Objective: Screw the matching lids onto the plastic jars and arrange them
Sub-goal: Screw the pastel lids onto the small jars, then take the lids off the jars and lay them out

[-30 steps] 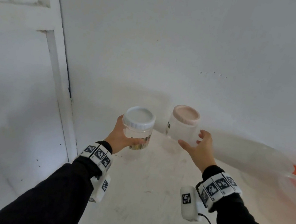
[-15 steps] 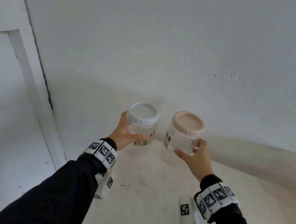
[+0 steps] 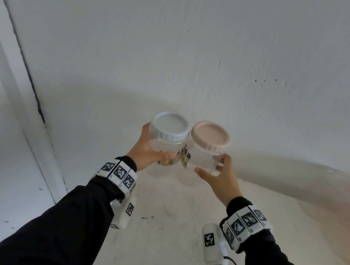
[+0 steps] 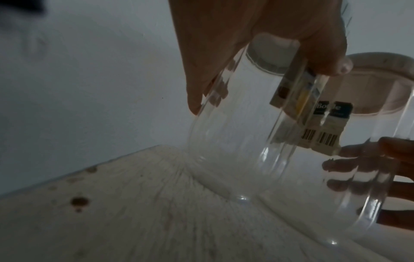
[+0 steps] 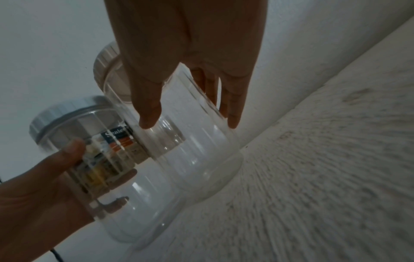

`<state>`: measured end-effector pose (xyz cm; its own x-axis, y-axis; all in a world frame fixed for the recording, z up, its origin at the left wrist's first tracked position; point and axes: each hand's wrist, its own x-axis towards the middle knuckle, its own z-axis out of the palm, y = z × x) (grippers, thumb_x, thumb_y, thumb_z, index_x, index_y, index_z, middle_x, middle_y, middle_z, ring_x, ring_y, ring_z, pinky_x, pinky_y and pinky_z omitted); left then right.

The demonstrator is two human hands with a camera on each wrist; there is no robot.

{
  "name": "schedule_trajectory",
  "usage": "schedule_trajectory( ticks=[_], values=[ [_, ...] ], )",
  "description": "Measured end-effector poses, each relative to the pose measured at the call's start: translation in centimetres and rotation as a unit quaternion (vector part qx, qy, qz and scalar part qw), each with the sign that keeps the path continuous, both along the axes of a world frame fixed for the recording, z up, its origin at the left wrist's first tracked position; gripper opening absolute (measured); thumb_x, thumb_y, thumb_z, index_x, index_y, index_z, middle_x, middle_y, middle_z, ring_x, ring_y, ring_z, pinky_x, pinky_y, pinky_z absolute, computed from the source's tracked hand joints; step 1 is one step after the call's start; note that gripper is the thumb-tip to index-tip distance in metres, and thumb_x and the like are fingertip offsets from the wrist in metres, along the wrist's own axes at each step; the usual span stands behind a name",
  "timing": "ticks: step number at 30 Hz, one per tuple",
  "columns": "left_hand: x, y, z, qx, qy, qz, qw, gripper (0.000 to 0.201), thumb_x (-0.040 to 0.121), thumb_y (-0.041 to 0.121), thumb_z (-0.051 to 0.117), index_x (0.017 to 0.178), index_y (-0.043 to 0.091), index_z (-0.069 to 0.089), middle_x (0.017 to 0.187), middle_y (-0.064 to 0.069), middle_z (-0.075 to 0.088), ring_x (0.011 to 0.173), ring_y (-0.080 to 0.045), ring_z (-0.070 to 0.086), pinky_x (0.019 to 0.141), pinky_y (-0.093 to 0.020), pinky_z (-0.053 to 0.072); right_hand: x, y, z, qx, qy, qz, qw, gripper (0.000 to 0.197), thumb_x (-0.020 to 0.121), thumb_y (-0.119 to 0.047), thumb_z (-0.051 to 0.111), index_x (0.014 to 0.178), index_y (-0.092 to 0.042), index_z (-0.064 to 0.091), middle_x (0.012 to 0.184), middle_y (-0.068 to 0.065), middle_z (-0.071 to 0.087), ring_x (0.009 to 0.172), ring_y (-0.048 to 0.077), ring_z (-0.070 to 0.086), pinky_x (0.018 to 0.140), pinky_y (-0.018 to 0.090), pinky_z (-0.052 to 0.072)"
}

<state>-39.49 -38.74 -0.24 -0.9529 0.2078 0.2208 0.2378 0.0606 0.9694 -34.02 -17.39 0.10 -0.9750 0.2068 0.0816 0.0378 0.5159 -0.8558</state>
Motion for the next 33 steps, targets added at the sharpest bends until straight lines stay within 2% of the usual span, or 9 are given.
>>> schedule_trajectory(
  ticks=[5, 7, 9, 13, 16, 19, 22, 28, 33],
  values=[
    [0.0, 0.0, 0.3, -0.018, 0.019, 0.003, 1.0, 0.105, 0.057, 0.022, 0.081, 0.139, 0.017, 0.015, 0.125, 0.015, 0.029, 0.107, 0.017, 0.037, 0.079, 0.001, 0.037, 0.3, 0.1, 0.4, 0.016, -0.014, 0.016, 1.0, 0.082, 0.073, -0.032, 0.077, 0.137, -0.012, 0.03, 0.138, 0.003, 0.041, 0.116, 0.016, 0.046, 0.095, 0.031, 0.041],
    [0.2, -0.1, 0.5, -0.029, 0.011, 0.009, 0.999, 0.117, 0.061, 0.014, 0.085, 0.143, 0.013, 0.001, 0.128, 0.019, 0.025, 0.118, 0.007, 0.034, 0.099, -0.015, 0.033, 0.7, 0.4, 0.6, 0.027, -0.032, 0.033, 0.999, 0.087, 0.074, -0.033, 0.076, 0.141, -0.013, 0.024, 0.143, 0.003, 0.036, 0.124, 0.018, 0.042, 0.1, 0.034, 0.039],
    [0.8, -0.3, 0.8, -0.04, 0.0, 0.033, 0.999, 0.125, 0.061, 0.015, 0.084, 0.145, 0.014, -0.009, 0.145, 0.007, 0.016, 0.131, -0.007, 0.022, 0.111, -0.032, 0.023, 1.6, 0.8, 0.9, 0.045, -0.042, 0.042, 0.997, 0.092, 0.074, -0.034, 0.075, 0.143, -0.013, 0.019, 0.147, 0.003, 0.03, 0.13, 0.019, 0.036, 0.103, 0.034, 0.035],
    [2.6, -0.2, 2.5, -0.11, 0.101, 0.126, 0.981, 0.117, 0.058, 0.033, 0.085, 0.144, 0.012, 0.008, 0.148, -0.006, 0.014, 0.136, -0.015, 0.016, 0.109, -0.032, 0.021, 4.3, 2.7, 1.2, 0.117, -0.025, 0.036, 0.992, 0.086, 0.078, -0.032, 0.073, 0.144, -0.012, 0.02, 0.147, 0.004, 0.029, 0.132, 0.019, 0.034, 0.105, 0.031, 0.032],
    [4.0, 1.3, 4.3, -0.21, 0.304, 0.13, 0.92, 0.085, 0.068, 0.045, 0.072, 0.134, 0.009, 0.033, 0.138, -0.013, 0.032, 0.13, -0.021, 0.025, 0.107, -0.045, 0.026, 6.7, 4.7, 1.5, 0.183, -0.004, 0.035, 0.982, 0.073, 0.082, -0.031, 0.068, 0.14, -0.012, 0.028, 0.143, 0.004, 0.035, 0.13, 0.018, 0.036, 0.102, 0.025, 0.03],
    [4.6, 4.6, 5.6, -0.34, 0.412, 0.08, 0.842, 0.061, 0.074, 0.05, 0.055, 0.12, 0.012, 0.048, 0.129, -0.013, 0.047, 0.128, -0.029, 0.033, 0.104, -0.062, 0.019, 9.4, 7.0, 2.0, 0.243, 0.013, 0.026, 0.97, 0.061, 0.086, -0.032, 0.064, 0.136, -0.012, 0.035, 0.139, 0.002, 0.039, 0.126, 0.017, 0.039, 0.096, 0.02, 0.029],
    [4.7, 8.0, 6.0, -0.405, 0.426, 0.04, 0.808, 0.055, 0.075, 0.042, 0.062, 0.117, 0.009, 0.053, 0.13, -0.012, 0.049, 0.13, -0.032, 0.036, 0.106, -0.059, 0.014, 12.1, 9.3, 2.6, 0.289, 0.016, 0.007, 0.957, 0.053, 0.087, -0.031, 0.062, 0.132, -0.012, 0.041, 0.136, 0.001, 0.041, 0.123, 0.018, 0.041, 0.092, 0.022, 0.033],
    [3.8, 10.7, 5.2, -0.475, 0.366, 0.058, 0.798, 0.062, 0.081, 0.043, 0.064, 0.129, 0.009, 0.044, 0.141, -0.009, 0.039, 0.134, -0.027, 0.029, 0.111, -0.048, 0.013, 16.7, 15.5, 4.2, 0.364, 0.037, -0.082, 0.927, 0.045, 0.085, -0.029, 0.065, 0.123, -0.011, 0.052, 0.127, 0.005, 0.049, 0.118, 0.026, 0.044, 0.097, 0.04, 0.038],
    [3.0, 11.2, 4.7, -0.478, 0.339, 0.099, 0.804, 0.059, 0.081, 0.042, 0.064, 0.13, 0.013, 0.048, 0.135, -0.006, 0.049, 0.127, -0.028, 0.038, 0.108, -0.042, 0.019, 20.1, 20.7, 4.8, 0.418, -0.006, -0.181, 0.89, 0.053, 0.082, -0.035, 0.067, 0.126, -0.011, 0.051, 0.139, 0.009, 0.04, 0.131, 0.03, 0.031, 0.109, 0.052, 0.025]
  ],
)
